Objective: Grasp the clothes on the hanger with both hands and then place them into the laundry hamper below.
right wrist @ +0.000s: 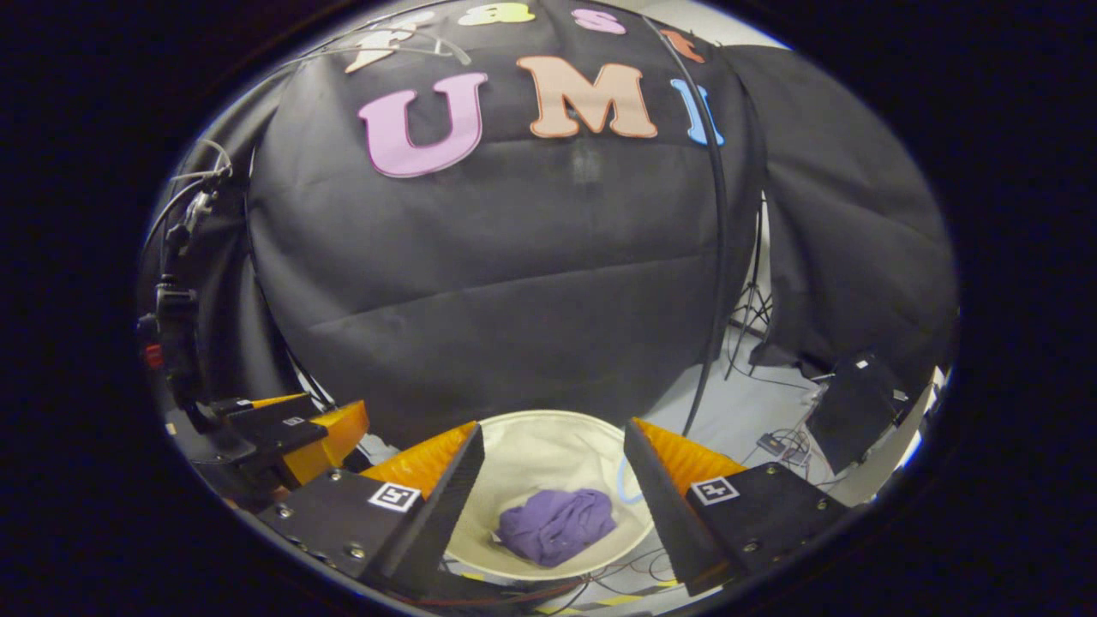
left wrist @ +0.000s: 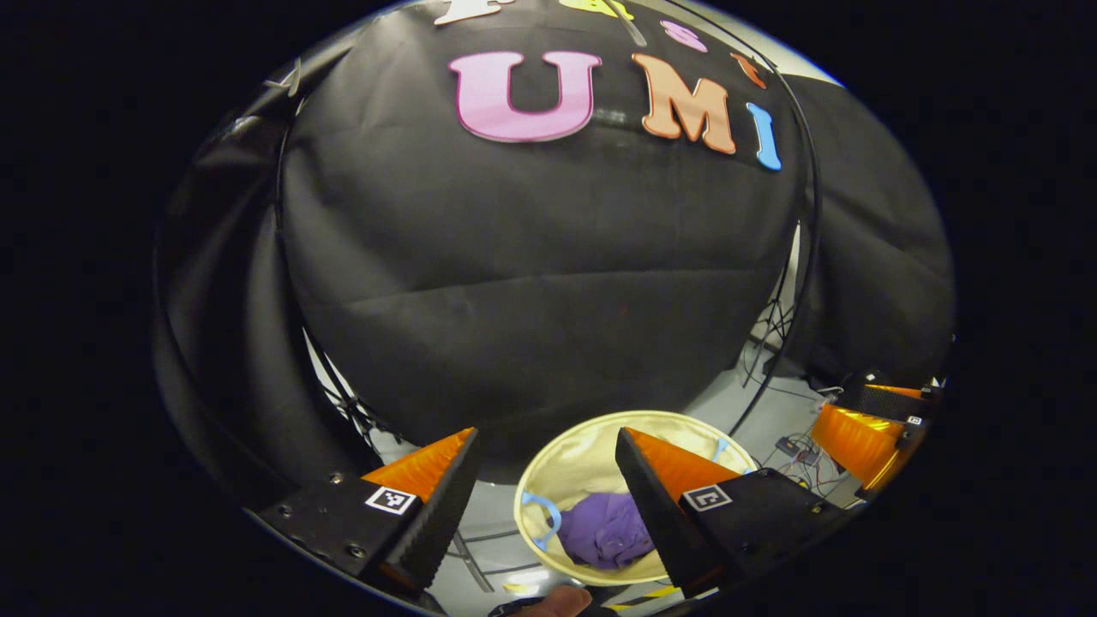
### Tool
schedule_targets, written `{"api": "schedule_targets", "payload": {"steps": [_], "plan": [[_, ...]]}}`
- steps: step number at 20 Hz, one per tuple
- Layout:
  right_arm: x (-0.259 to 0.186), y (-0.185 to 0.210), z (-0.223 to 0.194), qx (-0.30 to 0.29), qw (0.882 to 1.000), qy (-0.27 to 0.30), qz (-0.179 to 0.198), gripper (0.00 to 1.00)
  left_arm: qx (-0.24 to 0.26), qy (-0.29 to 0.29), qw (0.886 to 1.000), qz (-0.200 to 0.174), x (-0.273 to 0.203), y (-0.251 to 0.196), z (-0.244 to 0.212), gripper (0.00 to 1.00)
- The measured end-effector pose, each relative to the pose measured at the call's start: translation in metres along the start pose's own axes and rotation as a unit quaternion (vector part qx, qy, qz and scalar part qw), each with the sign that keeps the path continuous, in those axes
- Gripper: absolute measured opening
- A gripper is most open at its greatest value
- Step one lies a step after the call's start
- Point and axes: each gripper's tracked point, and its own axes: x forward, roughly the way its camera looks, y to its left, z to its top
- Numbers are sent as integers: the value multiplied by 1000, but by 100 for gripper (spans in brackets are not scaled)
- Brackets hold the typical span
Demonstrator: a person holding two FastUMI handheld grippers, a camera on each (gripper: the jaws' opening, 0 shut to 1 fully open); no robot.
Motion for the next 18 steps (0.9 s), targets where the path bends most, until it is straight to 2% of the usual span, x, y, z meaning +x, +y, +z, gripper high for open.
{"api": "schedule_targets", "payload": {"steps": [4, 5, 6, 7, 8, 11, 18], "plan": [[-10, 7, 45, -4, 999, -35, 10, 99, -5, -55, 998, 9, -34, 9, 60, 97], [-16, 10, 53, -4, 999, -44, 14, 94, -6, -66, 998, 14, -42, 12, 74, 97], [-21, 13, 59, -1, 998, -53, 20, 99, -7, -77, 997, 16, -52, 15, 86, 97], [-26, 15, 71, 3, 998, -61, 25, 94, -9, -86, 996, 20, -61, 18, 99, 97], [-30, 16, 81, 5, 997, -71, 31, 100, -13, -94, 995, 21, -72, 20, 110, 97], [-49, 13, 111, -6, 996, -89, 29, 99, -28, -106, 994, 20, -95, 23, 140, 96], [-98, 38, 161, -28, 991, -121, 57, 98, -43, -160, 986, 21, -150, 32, 201, 96]]}}
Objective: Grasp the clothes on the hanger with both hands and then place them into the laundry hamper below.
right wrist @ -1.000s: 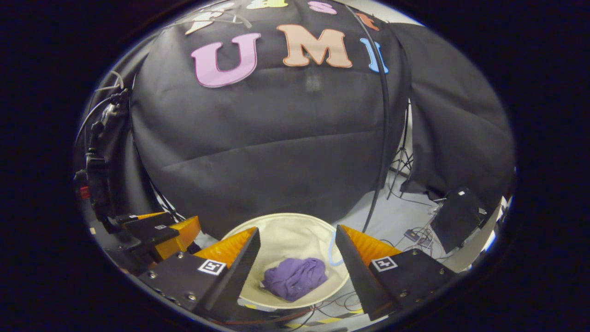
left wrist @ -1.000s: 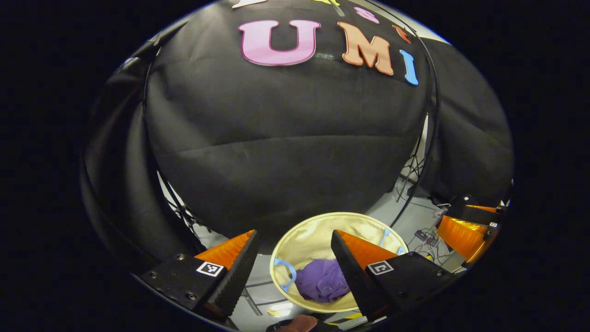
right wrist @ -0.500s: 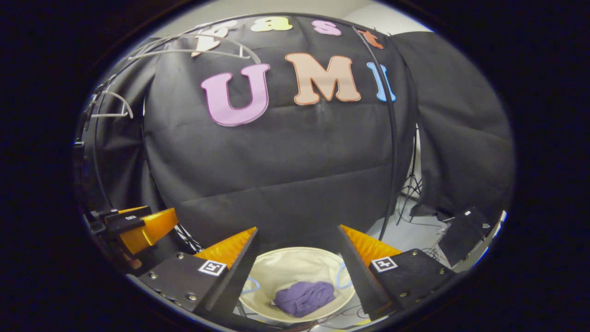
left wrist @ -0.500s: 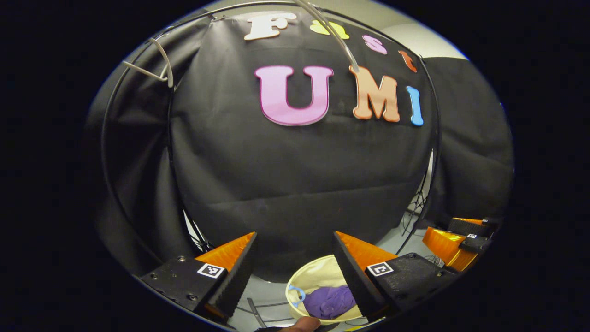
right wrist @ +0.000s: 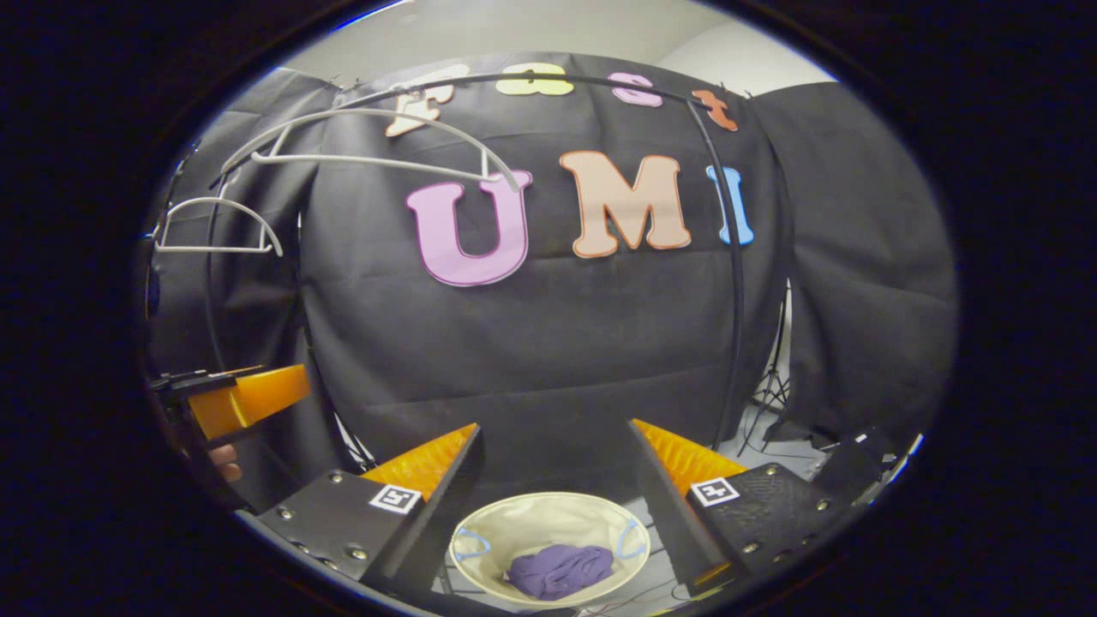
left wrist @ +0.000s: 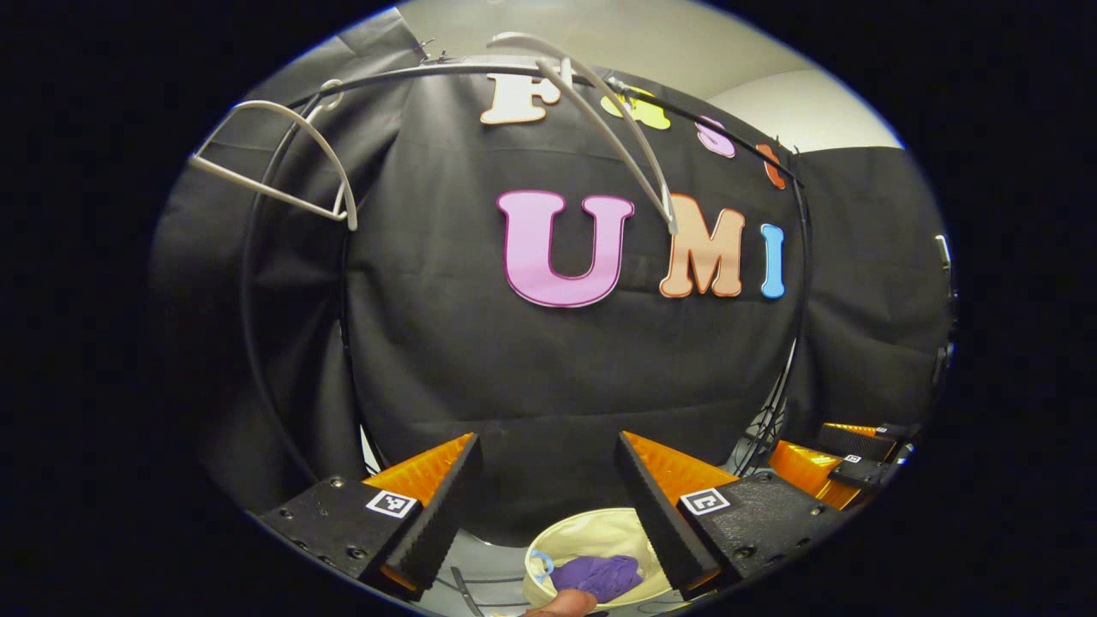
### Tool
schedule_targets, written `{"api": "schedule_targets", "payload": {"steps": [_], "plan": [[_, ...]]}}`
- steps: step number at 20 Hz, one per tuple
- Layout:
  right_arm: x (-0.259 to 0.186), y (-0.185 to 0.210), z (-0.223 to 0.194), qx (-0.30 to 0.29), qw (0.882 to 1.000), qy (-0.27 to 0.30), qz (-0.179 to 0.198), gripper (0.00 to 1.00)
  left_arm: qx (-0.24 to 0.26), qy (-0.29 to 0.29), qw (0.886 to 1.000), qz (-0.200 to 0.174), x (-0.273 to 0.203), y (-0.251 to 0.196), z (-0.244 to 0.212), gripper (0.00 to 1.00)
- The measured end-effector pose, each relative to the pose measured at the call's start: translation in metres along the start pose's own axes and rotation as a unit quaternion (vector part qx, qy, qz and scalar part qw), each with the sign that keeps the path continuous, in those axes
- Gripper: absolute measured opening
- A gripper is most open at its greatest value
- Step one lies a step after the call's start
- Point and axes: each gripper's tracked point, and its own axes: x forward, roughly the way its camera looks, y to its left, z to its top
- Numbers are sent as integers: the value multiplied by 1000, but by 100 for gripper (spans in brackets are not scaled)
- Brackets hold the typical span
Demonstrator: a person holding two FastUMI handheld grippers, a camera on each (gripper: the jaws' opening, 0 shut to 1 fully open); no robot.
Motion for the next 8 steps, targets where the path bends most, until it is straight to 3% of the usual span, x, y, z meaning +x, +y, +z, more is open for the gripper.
{"api": "schedule_targets", "payload": {"steps": [8], "plan": [[-48, 5, 65, -5, 997, -77, -6, 98, -21, -32, 999, -13, -31, 6, 50, 95]]}}
